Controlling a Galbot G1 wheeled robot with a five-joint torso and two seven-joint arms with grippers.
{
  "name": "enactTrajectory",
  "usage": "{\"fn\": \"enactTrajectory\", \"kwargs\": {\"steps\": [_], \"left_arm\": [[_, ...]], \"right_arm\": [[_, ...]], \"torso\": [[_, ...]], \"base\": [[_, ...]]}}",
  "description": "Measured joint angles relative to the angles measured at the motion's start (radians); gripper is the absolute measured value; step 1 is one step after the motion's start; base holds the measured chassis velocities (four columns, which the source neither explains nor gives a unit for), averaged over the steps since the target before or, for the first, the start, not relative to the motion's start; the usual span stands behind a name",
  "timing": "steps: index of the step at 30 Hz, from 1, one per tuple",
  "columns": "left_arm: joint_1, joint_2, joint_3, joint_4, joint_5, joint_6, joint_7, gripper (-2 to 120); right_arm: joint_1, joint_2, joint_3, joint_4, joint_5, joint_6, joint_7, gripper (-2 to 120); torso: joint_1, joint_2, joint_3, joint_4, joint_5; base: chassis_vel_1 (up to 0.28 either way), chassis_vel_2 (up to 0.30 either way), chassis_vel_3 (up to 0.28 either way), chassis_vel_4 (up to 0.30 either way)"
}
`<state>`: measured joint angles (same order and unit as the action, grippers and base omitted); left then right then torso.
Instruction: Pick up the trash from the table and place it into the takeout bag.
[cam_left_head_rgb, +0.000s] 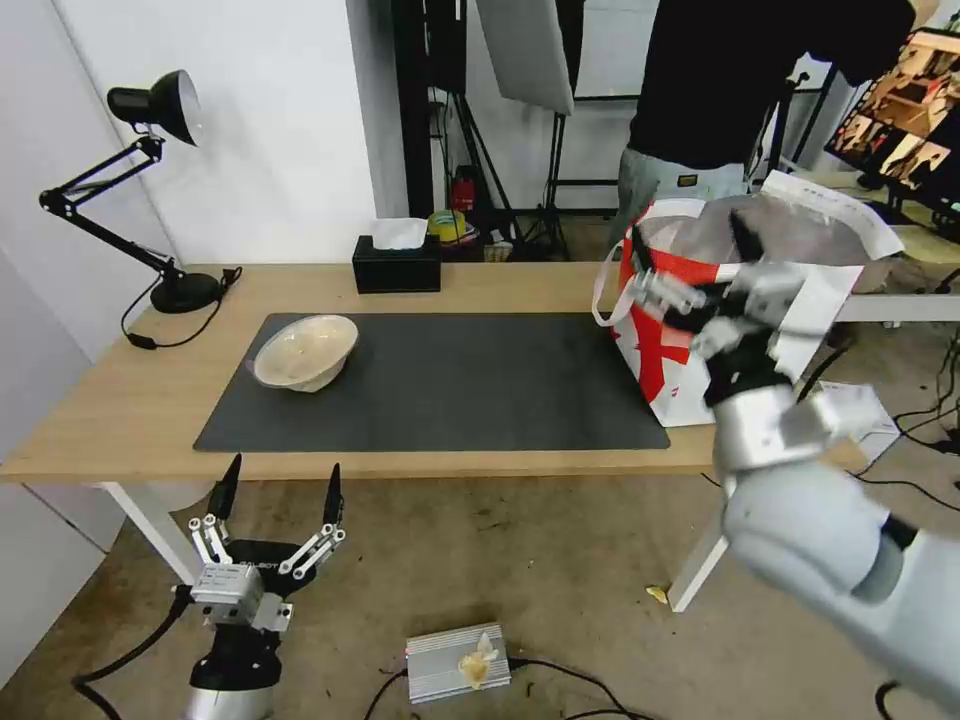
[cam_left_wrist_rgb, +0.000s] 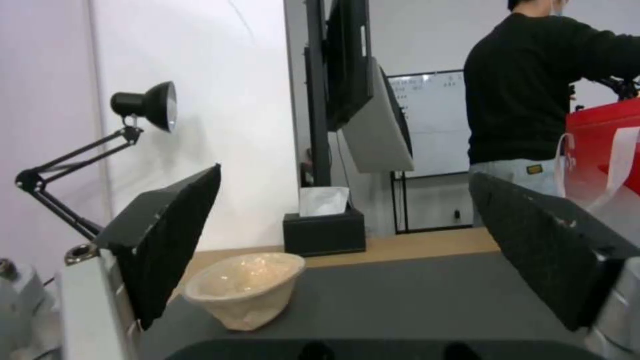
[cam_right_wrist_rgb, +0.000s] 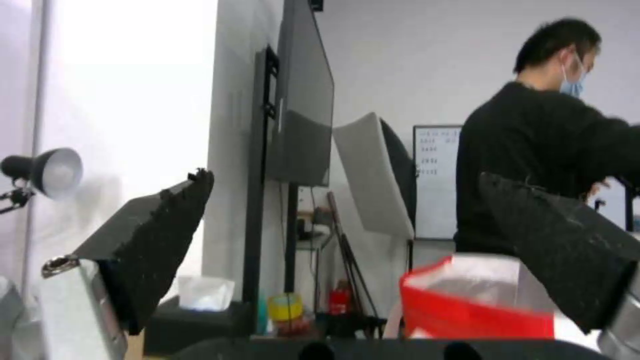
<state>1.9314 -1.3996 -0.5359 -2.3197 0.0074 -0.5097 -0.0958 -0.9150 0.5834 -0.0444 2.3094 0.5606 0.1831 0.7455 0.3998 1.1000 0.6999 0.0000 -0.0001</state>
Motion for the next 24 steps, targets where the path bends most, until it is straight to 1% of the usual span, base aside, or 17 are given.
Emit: {"fn": "enactTrajectory", "kwargs": {"steps": [3, 4, 8, 9, 12, 17, 24], "left_arm": [[0.008, -0.008, 0.001, 0.000, 0.008, -0.004, 0.000, 100], [0.008, -0.008, 0.001, 0.000, 0.008, -0.004, 0.000, 100], [0.015, -0.012, -0.003, -0.002, 0.011, -0.010, 0.000, 100], [0.015, -0.012, -0.003, -0.002, 0.011, -0.010, 0.000, 100], [0.022, -0.014, -0.003, -0.005, 0.013, -0.013, 0.000, 100], [0.028, -0.016, -0.004, -0.008, 0.017, -0.015, 0.000, 100], [0.030, -0.019, -0.001, -0.009, 0.024, -0.018, 0.000, 100]], "right_arm": [[-0.088, 0.018, 0.011, 0.010, -0.034, 0.013, 0.000, 100], [-0.088, 0.018, 0.011, 0.010, -0.034, 0.013, 0.000, 100], [-0.215, 0.042, 0.014, 0.027, -0.097, 0.020, 0.001, 100], [-0.215, 0.042, 0.014, 0.027, -0.097, 0.020, 0.001, 100], [-0.310, 0.061, 0.015, 0.030, -0.149, 0.025, 0.005, 100], [-0.368, 0.074, 0.020, 0.016, -0.191, 0.035, 0.005, 100], [-0.438, 0.080, 0.013, 0.015, -0.196, 0.035, 0.009, 100]], "torso": [[0.000, 0.000, 0.000, -0.0001, 0.0001], [0.000, 0.000, 0.000, -0.0001, 0.0001], [0.000, 0.000, 0.000, -0.0001, 0.0001], [0.000, 0.000, 0.000, -0.0001, 0.0001], [0.000, 0.000, 0.000, -0.0002, 0.0002], [0.000, 0.000, 0.000, 0.0000, 0.0002], [0.000, 0.000, 0.000, 0.0000, 0.0000]], "base": [[0.000, 0.000, 0.000, 0.000], [0.000, 0.000, 0.000, 0.000], [0.000, 0.000, 0.000, 0.000], [0.000, 0.000, 0.000, 0.000], [0.000, 0.000, 0.000, 0.000], [0.000, 0.000, 0.000, 0.000], [0.000, 0.000, 0.000, 0.000]]}}
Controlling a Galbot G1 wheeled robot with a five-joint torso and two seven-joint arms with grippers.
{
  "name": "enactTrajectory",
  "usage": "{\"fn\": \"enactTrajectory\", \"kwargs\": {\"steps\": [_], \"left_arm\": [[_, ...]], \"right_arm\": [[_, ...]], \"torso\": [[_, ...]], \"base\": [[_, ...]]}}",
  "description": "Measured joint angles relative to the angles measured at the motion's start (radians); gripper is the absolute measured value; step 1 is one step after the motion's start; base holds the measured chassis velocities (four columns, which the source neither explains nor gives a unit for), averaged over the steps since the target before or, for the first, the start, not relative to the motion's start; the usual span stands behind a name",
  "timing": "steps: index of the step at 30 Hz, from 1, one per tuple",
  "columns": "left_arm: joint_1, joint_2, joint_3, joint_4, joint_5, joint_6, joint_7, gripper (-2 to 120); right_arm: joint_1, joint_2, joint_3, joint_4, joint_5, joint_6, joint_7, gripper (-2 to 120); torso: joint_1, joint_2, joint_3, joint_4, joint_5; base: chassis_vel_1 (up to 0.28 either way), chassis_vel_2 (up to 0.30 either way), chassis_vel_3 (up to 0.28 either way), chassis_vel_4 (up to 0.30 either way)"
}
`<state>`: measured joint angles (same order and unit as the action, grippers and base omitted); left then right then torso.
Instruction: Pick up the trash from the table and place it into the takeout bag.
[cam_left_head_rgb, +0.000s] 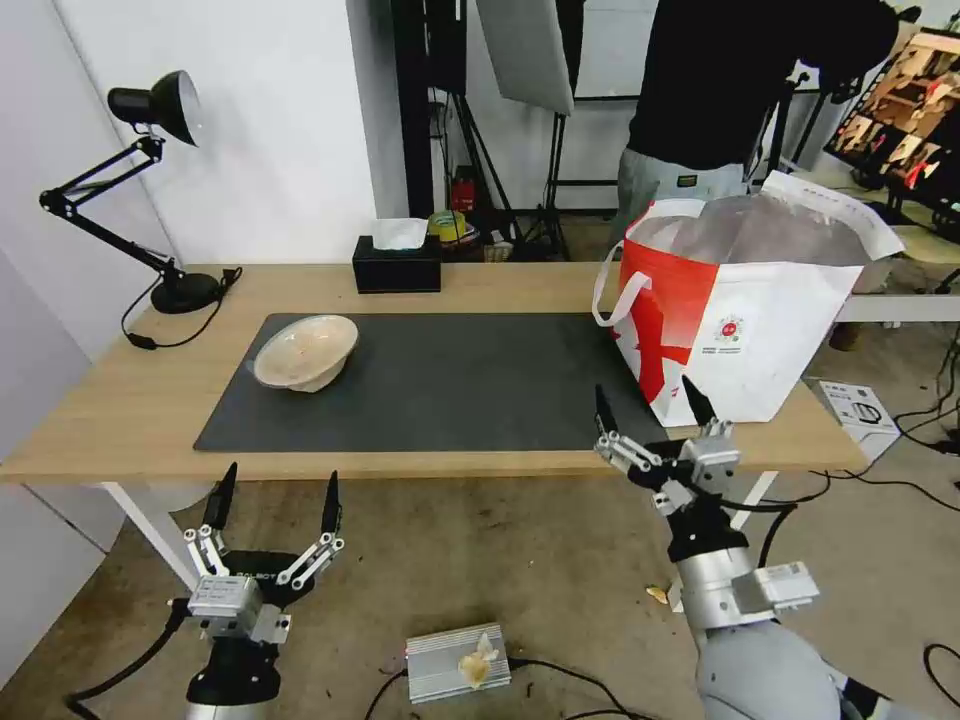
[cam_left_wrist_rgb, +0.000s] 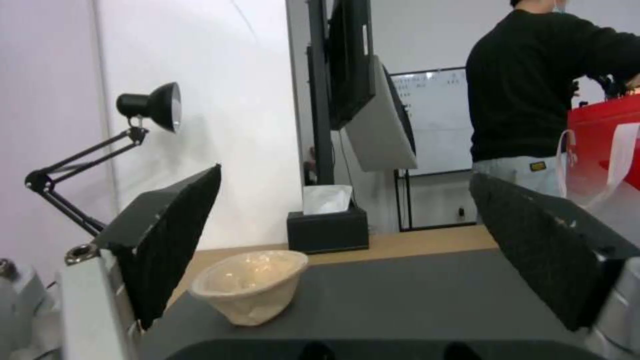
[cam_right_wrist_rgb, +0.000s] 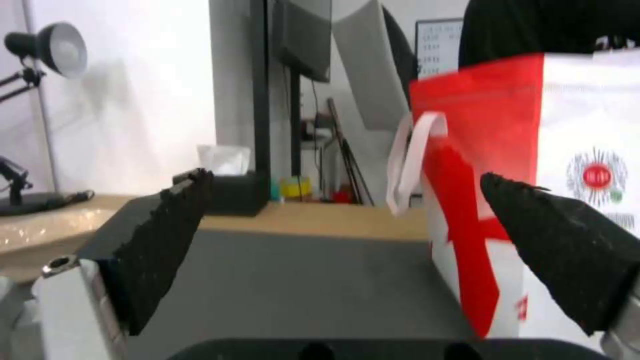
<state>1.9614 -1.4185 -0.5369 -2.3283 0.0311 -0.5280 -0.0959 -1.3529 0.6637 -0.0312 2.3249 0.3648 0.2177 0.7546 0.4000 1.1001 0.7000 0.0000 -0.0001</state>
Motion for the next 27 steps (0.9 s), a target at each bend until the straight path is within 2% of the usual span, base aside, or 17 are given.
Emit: {"fn": "enactTrajectory", "kwargs": {"steps": [16, 27], "left_arm": [[0.006, -0.011, 0.003, 0.000, 0.011, -0.010, 0.000, 100], [0.010, -0.015, 0.007, 0.000, 0.018, -0.013, 0.000, 100]], "right_arm": [[-0.105, 0.026, -0.005, -0.026, -0.093, -0.010, 0.001, 100], [-0.192, 0.057, -0.024, -0.052, -0.170, -0.021, 0.077, 100]], "torso": [[0.000, 0.000, 0.000, 0.0000, 0.0001], [0.000, 0.000, 0.000, -0.0001, 0.0001]], "base": [[0.000, 0.000, 0.000, 0.000], [0.000, 0.000, 0.000, 0.000]]}}
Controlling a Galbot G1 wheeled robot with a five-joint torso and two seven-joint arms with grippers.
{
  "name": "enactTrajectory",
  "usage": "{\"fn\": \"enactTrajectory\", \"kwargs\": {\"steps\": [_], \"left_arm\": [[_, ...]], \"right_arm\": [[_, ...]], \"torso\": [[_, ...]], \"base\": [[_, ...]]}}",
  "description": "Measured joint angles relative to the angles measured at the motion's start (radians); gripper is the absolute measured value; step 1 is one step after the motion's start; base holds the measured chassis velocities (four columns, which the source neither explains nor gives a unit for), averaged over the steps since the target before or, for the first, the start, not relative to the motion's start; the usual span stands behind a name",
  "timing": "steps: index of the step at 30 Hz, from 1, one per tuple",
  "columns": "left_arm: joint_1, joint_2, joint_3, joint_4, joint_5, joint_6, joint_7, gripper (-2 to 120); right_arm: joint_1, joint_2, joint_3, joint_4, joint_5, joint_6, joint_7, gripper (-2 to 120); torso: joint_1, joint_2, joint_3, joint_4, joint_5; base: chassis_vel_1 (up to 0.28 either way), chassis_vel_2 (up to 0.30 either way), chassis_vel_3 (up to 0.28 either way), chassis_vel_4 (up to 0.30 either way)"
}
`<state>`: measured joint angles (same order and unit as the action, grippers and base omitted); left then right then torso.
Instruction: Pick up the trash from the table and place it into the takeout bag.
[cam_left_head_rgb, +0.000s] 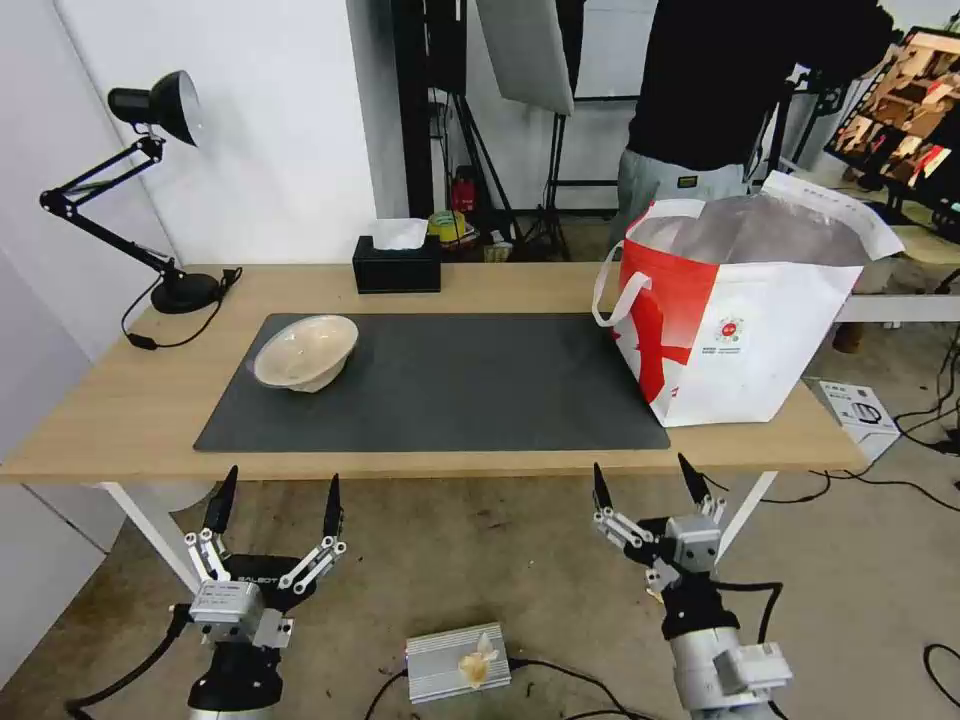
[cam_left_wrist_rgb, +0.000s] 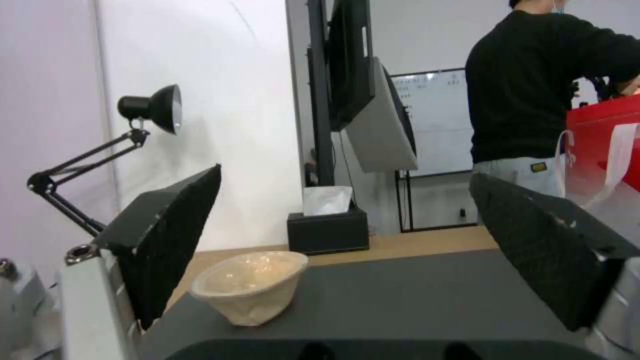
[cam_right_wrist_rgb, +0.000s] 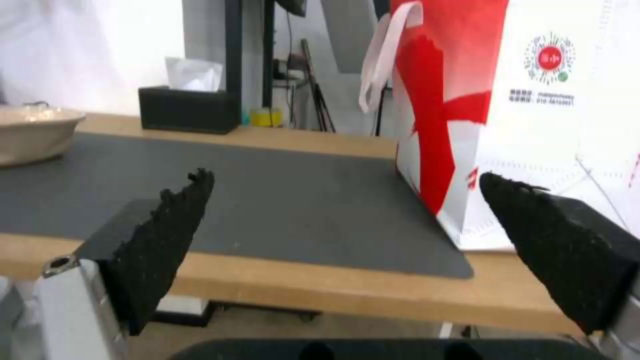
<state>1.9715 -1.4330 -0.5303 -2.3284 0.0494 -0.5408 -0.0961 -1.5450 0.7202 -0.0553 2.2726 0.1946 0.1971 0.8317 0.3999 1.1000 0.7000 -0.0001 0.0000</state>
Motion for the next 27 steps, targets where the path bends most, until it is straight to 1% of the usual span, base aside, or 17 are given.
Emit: {"fn": "enactTrajectory", "kwargs": {"steps": [27], "left_arm": [[0.010, -0.011, 0.002, -0.004, 0.013, -0.006, 0.001, 100]], "right_arm": [[-0.013, 0.019, -0.009, -0.009, -0.010, -0.014, 0.007, 100]], "torso": [[0.000, 0.000, 0.000, 0.0001, 0.0000]], "base": [[0.000, 0.000, 0.000, 0.000]]}}
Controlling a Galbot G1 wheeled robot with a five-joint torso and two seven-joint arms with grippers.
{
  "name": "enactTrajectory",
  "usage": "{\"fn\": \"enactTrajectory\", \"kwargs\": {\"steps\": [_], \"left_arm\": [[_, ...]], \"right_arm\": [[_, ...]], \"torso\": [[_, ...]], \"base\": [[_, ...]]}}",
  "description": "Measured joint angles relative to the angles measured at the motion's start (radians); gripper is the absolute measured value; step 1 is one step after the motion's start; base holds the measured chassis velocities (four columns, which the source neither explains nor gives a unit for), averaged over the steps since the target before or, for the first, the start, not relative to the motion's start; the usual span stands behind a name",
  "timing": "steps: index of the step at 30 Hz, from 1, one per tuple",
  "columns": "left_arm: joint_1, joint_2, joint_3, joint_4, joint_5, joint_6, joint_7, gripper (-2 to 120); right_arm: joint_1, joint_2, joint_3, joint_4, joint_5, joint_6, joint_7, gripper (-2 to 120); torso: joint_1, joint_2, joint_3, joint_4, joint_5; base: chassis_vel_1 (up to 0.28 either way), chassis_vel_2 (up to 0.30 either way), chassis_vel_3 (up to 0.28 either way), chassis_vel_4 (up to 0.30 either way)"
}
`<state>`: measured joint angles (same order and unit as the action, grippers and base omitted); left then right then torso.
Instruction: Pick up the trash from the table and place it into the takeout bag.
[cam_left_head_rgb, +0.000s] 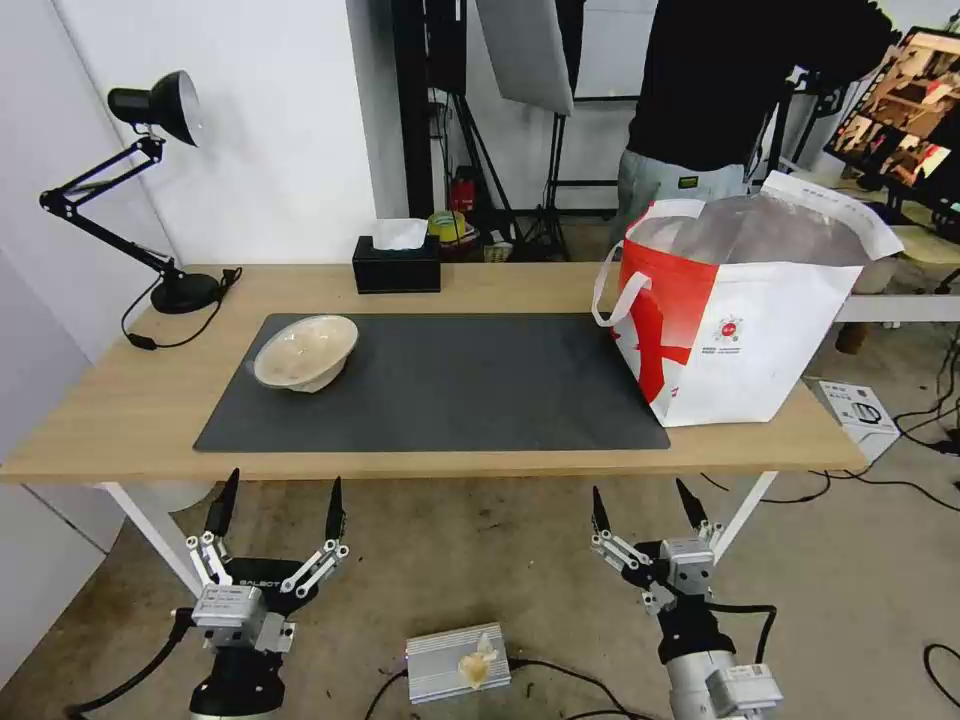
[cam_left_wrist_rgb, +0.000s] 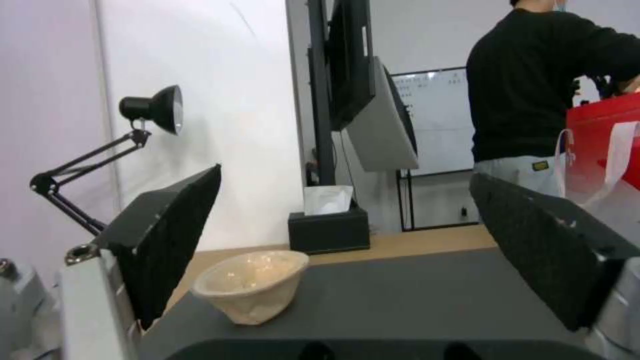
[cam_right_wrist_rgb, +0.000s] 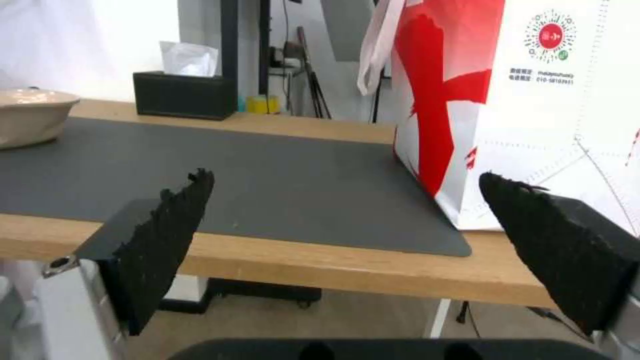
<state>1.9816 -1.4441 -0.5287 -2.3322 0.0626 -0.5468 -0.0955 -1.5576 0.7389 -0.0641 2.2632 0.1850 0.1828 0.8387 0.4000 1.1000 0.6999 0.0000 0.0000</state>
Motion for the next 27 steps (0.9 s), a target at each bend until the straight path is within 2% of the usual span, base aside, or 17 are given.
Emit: {"fn": "enactTrajectory", "kwargs": {"steps": [5, 9, 14, 15, 18, 19, 20, 23, 24, 27], "left_arm": [[-0.003, 0.002, -0.001, -0.004, 0.000, 0.001, -0.001, 100], [-0.016, 0.013, -0.010, -0.017, -0.024, 0.013, -0.024, 100], [-0.024, 0.103, -0.031, -0.088, -0.260, 0.127, -0.112, 100], [-0.024, 0.103, -0.031, -0.088, -0.260, 0.127, -0.112, 100], [-0.040, 0.175, -0.043, -0.143, -0.463, 0.213, -0.187, 100], [-0.040, 0.175, -0.043, -0.143, -0.463, 0.213, -0.187, 100], [-0.048, 0.205, -0.054, -0.161, -0.542, 0.245, -0.220, 100], [-0.071, 0.277, -0.102, -0.171, -0.706, 0.309, -0.271, 100], [-0.071, 0.277, -0.102, -0.171, -0.706, 0.309, -0.271, 100], [-0.126, 0.339, -0.142, -0.172, -0.888, 0.353, -0.335, 100]], "right_arm": [[0.000, 0.000, 0.000, 0.000, 0.000, 0.000, 0.000, 100], [0.000, 0.000, 0.000, 0.000, 0.000, 0.000, 0.000, 100], [0.001, -0.001, 0.000, 0.000, 0.000, 0.000, -0.001, 100], [0.001, -0.001, 0.000, 0.000, 0.000, 0.000, -0.001, 100], [0.001, -0.001, 0.000, 0.000, 0.001, 0.000, -0.001, 100], [0.001, -0.001, 0.000, 0.000, 0.001, 0.000, -0.001, 100], [0.001, -0.001, 0.000, 0.000, 0.001, 0.000, -0.001, 100], [0.001, -0.001, 0.000, 0.001, 0.001, 0.000, -0.001, 100], [0.001, -0.001, 0.000, 0.001, 0.001, 0.000, -0.001, 100], [0.001, -0.001, 0.000, 0.001, 0.001, 0.000, -0.001, 100]], "torso": [[0.000, 0.000, 0.000, 0.0000, 0.0000], [0.000, 0.000, 0.000, 0.0000, -0.0001], [0.000, 0.000, 0.000, 0.0000, -0.0002], [0.000, 0.000, 0.000, 0.0000, -0.0002], [0.000, 0.000, 0.000, 0.0000, -0.0002], [0.000, 0.000, 0.000, 0.0000, -0.0002], [0.000, 0.000, 0.000, 0.0001, -0.0001], [0.000, 0.000, 0.000, 0.0000, -0.0002], [0.000, 0.000, 0.000, 0.0000, -0.0002], [0.000, 0.000, 0.000, 0.0000, -0.0003]], "base": [[0.000, 0.000, 0.000, 0.000], [0.000, 0.000, 0.000, 0.000], [0.000, 0.000, 0.000, 0.000], [0.000, 0.000, 0.000, 0.000], [0.000, 0.000, 0.000, 0.000], [0.000, 0.000, 0.000, 0.000], [0.000, 0.000, 0.000, 0.000], [0.000, 0.000, 0.000, 0.000], [0.000, 0.000, 0.000, 0.000], [0.000, 0.000, 0.000, 0.000]]}}
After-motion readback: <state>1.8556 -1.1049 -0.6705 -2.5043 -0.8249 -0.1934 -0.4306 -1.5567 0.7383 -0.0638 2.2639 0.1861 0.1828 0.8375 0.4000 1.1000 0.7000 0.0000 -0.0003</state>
